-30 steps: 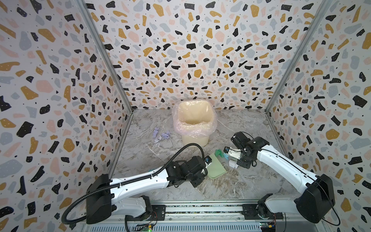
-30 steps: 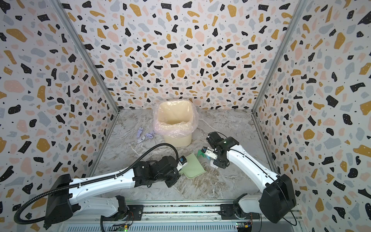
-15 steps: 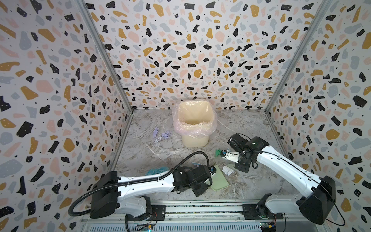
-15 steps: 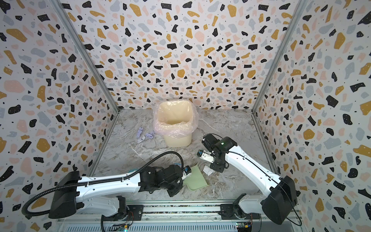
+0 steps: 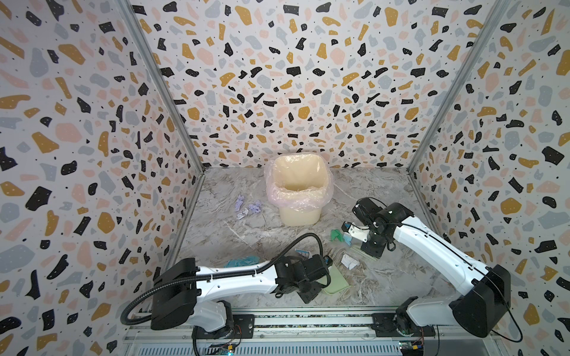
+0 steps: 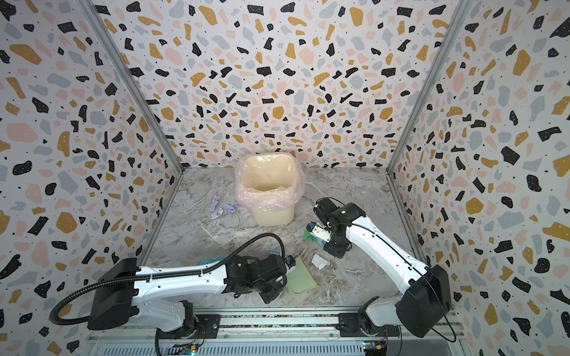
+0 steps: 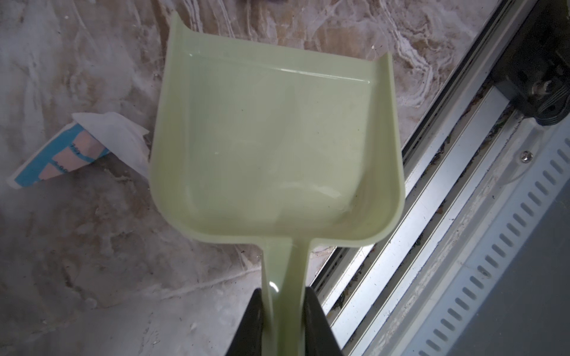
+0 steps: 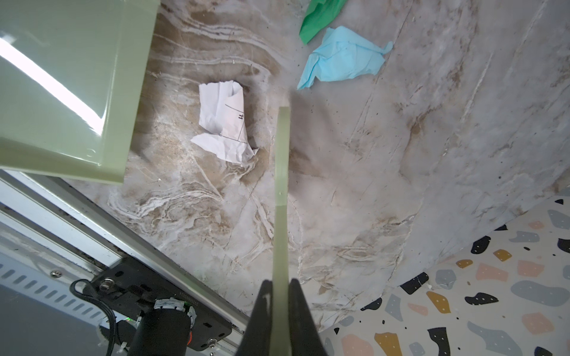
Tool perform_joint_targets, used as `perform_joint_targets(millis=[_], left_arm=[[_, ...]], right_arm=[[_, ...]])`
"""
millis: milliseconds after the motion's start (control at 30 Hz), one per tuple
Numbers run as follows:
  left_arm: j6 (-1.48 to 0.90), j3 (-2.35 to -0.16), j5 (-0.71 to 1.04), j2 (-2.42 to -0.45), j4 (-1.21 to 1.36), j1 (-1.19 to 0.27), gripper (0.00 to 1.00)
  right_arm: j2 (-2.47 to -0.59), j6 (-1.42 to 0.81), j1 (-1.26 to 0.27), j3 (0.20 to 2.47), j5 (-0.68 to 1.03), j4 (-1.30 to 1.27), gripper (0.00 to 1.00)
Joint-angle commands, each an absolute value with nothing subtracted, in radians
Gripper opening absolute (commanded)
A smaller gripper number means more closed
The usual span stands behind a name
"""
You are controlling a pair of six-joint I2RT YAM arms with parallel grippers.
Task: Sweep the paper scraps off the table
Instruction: 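Sweep the white crumpled scrap into the dustpan with the right gripper's brush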
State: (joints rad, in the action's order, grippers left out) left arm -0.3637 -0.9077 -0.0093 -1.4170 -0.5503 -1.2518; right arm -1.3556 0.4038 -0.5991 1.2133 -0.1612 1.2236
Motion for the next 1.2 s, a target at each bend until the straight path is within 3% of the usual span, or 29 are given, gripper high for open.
perform_joint_targets(millis=[0, 733, 1167], left_arm=[[-0.379, -0.949, -0.023, -1.437, -0.544, -1.255, 0.00], [-0.390, -0.969, -0.078, -1.525, -0.496, -1.255, 0.00], [-0.390, -0.951, -0.070, -1.549, -0.464, -1.255, 0.00]], right_arm=[[-1.369, 0.383, -0.596, 1.247, -0.140, 1.248, 0.00], [-1.414, 0.345, -0.612, 1.272, -0.106, 1.265, 0.00], [-1.435, 0.292, -0.654, 1.322, -0.001, 1.301, 0.00]])
